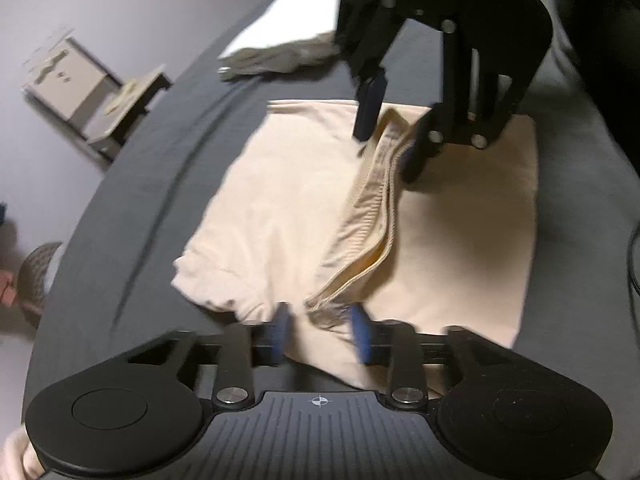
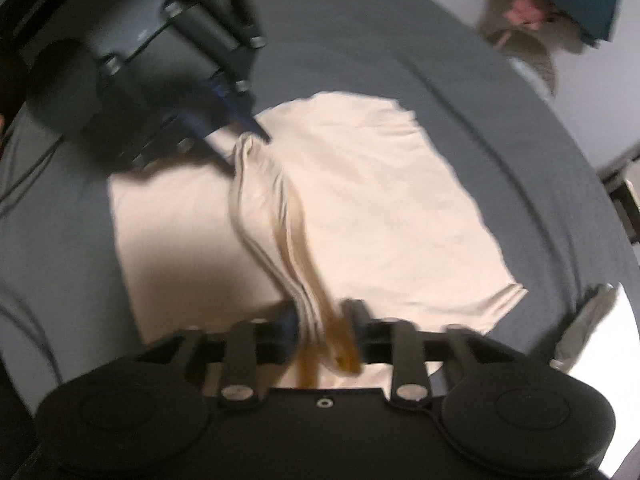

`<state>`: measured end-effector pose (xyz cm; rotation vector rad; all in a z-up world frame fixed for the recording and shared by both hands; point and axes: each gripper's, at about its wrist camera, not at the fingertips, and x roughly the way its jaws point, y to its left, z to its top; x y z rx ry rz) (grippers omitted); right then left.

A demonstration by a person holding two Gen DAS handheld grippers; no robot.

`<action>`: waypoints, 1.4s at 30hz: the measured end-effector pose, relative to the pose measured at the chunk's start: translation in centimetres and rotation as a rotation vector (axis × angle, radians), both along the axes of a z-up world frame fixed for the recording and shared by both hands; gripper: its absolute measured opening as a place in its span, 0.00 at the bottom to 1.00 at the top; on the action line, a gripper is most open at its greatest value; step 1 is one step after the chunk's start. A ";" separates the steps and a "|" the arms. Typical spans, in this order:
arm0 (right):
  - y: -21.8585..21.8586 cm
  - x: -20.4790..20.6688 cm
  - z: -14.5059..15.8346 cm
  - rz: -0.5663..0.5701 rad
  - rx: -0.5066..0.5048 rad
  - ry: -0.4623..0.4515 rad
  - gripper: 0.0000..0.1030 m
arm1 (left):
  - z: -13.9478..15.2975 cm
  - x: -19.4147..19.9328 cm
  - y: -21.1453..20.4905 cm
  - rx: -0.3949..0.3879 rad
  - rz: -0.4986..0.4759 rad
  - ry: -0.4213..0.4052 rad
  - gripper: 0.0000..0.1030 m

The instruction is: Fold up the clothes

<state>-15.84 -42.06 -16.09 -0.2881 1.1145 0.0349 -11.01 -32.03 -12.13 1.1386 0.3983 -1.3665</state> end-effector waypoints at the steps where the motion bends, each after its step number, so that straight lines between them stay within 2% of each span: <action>1: -0.5 0.0 0.1 -0.016 0.011 -0.008 0.43 | 0.2 0.1 0.2 -0.013 0.014 -0.002 0.78; 2: -1.0 -0.1 0.1 -0.031 0.023 -0.013 0.44 | 0.4 0.2 0.6 -0.029 0.019 -0.012 0.85; 4: -1.7 -0.5 0.4 -0.062 0.037 -0.037 0.45 | 0.9 0.1 1.6 -0.063 0.012 -0.042 0.85; 6: -2.4 -1.3 1.1 -0.103 0.039 -0.093 0.55 | 1.5 -0.3 2.7 -0.089 -0.005 -0.072 0.85; 8: -3.2 -2.4 2.0 -0.151 0.054 -0.156 0.58 | 2.2 -0.8 4.0 -0.118 -0.032 -0.105 0.85; 10: -3.7 -3.5 2.9 -0.191 0.068 -0.191 0.58 | 2.4 -2.4 5.4 -0.139 -0.126 -0.184 0.85; 13: -1.8 -5.0 4.1 -0.112 0.075 -0.179 0.58 | 2.2 -5.1 7.3 -0.150 -0.281 -0.326 0.85; 15: 0.9 -6.2 4.5 -0.030 0.039 -0.148 0.58 | 1.6 -6.9 7.8 -0.112 -0.368 -0.398 0.85; 17: 4.4 -7.0 4.2 0.051 -0.059 -0.108 0.58 | 0.8 -8.4 8.2 -0.069 -0.434 -0.448 0.85; 18: 6.0 -7.2 3.7 0.085 -0.114 -0.099 0.58 | 0.1 -9.1 8.4 -0.056 -0.468 -0.499 0.85; 21: 10.0 -7.9 2.4 0.163 -0.238 -0.072 0.58 | -2.0 -10.9 8.9 -0.007 -0.553 -0.655 0.84; 25: 13.7 -8.6 0.2 0.213 -0.355 -0.060 0.58 | -4.2 -12.4 9.5 0.051 -0.652 -0.754 0.84; 27: 14.9 -8.9 -0.4 0.214 -0.375 -0.061 0.58 | -5.0 -12.8 9.6 0.069 -0.682 -0.786 0.80; 31: 16.4 -9.2 -0.9 0.233 -0.418 -0.091 0.58 | -5.6 -13.1 8.8 0.102 -0.659 -0.783 0.53; 38: 17.2 -9.4 -1.4 0.250 -0.478 -0.109 0.58 | -7.0 -13.5 7.7 0.101 -0.647 -0.842 0.51; 42: 17.6 -9.3 -1.8 0.242 -0.505 -0.112 0.58 | -8.0 -14.3 7.6 0.104 -0.636 -0.876 0.34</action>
